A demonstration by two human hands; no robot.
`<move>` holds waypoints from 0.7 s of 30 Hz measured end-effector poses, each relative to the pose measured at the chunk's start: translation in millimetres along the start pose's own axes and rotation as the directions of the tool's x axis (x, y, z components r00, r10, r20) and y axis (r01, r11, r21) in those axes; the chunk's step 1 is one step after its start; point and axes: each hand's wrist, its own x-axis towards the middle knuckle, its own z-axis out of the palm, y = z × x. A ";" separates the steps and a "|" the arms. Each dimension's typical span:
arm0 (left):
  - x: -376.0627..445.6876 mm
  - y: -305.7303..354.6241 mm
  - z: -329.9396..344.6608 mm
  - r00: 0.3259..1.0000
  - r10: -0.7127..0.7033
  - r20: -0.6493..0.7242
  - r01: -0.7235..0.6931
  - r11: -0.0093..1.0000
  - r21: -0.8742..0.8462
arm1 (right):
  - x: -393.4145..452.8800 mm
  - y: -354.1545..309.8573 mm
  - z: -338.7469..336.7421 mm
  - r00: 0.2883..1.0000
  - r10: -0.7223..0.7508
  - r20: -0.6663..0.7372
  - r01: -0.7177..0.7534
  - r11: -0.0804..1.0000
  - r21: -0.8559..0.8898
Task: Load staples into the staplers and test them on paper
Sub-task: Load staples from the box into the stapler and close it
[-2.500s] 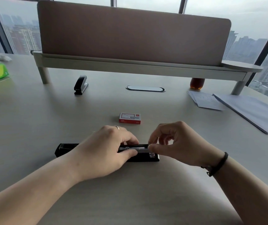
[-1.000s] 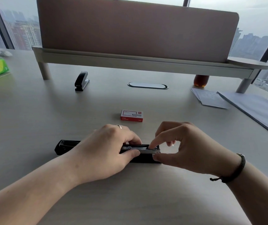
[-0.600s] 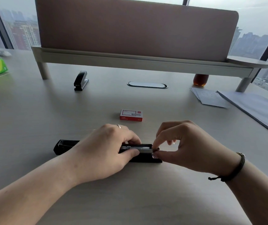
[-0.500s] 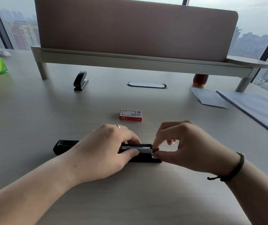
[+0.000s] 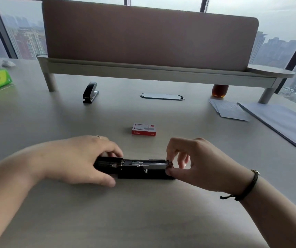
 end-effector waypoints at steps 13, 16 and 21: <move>-24.1 -33.5 -1.9 0.991 -0.051 -0.123 0.006 0.941 -0.338 | 7.9 5.4 16.0 0.989 0.151 -0.002 -0.141 0.931 0.338; -22.2 -26.8 -9.3 0.977 -0.069 -0.202 -0.012 0.926 -0.378 | 8.3 6.1 16.5 0.985 0.170 -0.008 -0.154 0.915 0.373; -16.7 -11.1 -24.6 0.954 -0.104 -0.283 0.033 0.969 -0.243 | 9.4 4.7 18.8 0.983 0.184 -0.008 -0.167 0.909 0.381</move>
